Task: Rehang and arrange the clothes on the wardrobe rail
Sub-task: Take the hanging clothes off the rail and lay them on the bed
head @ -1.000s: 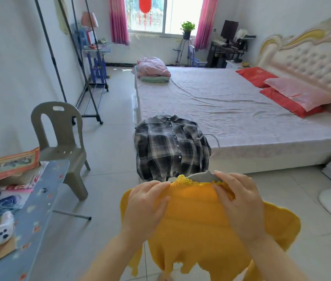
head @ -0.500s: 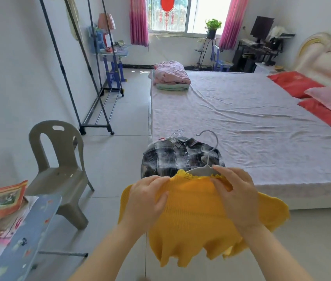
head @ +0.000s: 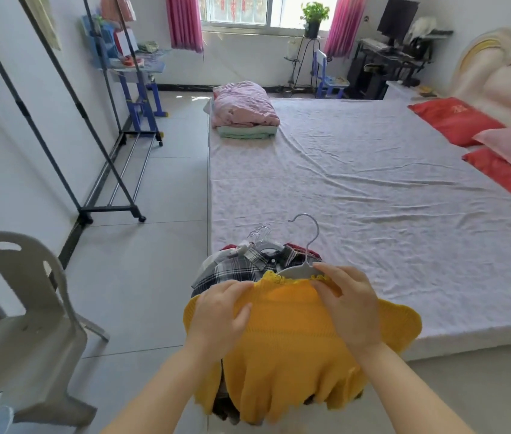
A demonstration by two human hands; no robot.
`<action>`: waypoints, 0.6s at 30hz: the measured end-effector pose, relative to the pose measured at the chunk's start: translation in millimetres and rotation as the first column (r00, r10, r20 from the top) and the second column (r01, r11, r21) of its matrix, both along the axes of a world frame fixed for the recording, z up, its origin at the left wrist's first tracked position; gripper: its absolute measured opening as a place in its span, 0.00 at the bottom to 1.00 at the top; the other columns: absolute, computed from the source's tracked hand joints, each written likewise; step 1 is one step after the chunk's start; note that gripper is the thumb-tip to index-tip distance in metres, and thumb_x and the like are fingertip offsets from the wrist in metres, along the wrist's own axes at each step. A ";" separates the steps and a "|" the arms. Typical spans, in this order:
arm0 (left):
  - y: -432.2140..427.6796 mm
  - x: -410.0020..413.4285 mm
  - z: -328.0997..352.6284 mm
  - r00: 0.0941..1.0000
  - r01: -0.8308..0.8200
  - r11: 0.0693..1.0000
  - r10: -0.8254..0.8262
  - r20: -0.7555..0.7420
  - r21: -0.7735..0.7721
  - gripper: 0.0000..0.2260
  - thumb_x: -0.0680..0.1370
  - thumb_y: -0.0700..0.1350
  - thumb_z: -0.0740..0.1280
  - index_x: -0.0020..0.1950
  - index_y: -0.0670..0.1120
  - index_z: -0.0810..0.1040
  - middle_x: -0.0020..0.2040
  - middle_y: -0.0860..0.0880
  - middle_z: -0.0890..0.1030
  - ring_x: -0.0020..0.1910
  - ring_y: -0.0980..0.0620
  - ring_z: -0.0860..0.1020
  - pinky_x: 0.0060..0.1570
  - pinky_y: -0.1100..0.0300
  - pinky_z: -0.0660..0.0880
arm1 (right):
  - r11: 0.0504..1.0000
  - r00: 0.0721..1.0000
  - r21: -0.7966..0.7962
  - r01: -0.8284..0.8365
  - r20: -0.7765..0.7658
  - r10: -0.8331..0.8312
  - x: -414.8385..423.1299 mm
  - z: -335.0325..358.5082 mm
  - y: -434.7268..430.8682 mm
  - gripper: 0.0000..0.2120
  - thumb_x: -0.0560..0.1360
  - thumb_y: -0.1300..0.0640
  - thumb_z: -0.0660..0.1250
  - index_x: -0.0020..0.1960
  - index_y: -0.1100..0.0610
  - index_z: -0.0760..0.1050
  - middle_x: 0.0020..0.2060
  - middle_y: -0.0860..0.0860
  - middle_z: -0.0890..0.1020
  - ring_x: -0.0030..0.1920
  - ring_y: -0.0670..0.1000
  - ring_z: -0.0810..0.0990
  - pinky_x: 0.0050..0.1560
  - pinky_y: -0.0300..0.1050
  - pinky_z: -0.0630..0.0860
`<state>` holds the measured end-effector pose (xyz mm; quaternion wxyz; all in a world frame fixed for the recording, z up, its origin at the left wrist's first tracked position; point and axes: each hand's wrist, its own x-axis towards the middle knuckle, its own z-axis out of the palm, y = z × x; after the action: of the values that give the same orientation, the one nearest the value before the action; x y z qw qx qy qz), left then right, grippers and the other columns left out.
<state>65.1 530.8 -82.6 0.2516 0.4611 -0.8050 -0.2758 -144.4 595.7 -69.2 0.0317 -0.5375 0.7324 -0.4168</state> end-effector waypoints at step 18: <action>-169.3 -98.7 -61.4 0.924 -0.335 0.888 0.243 0.296 0.316 0.22 0.77 0.48 0.63 0.70 0.50 0.65 0.68 0.52 0.68 0.68 0.53 0.65 0.68 0.56 0.62 | 0.701 0.947 0.640 -0.315 0.165 0.275 -94.6 -99.1 -239.4 0.21 0.76 0.56 0.65 0.68 0.50 0.68 0.65 0.49 0.69 0.66 0.50 0.66 0.60 0.43 0.70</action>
<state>-33.6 361.4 -144.1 0.0983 0.6456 -0.6873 -0.3181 -239.0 356.3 -168.2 0.3061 -0.5898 0.7347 -0.1367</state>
